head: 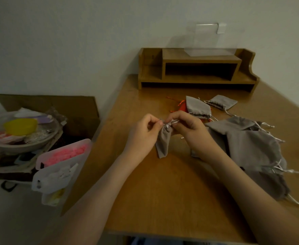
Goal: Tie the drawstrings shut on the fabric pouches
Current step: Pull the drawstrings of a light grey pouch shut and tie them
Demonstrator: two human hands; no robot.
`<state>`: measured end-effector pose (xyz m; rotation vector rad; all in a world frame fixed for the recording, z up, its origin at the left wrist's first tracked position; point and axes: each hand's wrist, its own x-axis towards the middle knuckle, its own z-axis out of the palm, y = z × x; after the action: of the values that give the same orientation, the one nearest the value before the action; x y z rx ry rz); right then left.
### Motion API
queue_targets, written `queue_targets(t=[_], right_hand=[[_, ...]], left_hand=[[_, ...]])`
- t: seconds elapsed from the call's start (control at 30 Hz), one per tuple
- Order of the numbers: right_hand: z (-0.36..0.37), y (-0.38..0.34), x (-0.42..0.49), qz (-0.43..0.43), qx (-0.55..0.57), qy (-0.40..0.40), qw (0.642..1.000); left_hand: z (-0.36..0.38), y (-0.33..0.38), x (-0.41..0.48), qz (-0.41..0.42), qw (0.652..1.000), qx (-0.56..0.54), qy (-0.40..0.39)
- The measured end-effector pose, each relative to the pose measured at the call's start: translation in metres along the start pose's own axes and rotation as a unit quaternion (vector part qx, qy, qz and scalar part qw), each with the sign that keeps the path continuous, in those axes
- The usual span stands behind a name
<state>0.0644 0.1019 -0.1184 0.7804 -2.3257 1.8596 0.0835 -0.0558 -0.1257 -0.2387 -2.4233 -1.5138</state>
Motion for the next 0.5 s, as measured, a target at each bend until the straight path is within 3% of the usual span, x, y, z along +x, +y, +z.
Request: queue_targets(t=[0.27,0.5], right_hand=[[0.0030,0.0004,-0.0008,0.045,-0.009,0.002,0.999],[0.0002,0.0008,-0.0006,0.061,-0.025,0.037,0.997]], left_hand=[[-0.0009,0.0018,-0.0045,0.058,0.992,0.114,0.024],[0.0004,0.0010,-0.0018,-0.010,1.000,0.016,0.013]])
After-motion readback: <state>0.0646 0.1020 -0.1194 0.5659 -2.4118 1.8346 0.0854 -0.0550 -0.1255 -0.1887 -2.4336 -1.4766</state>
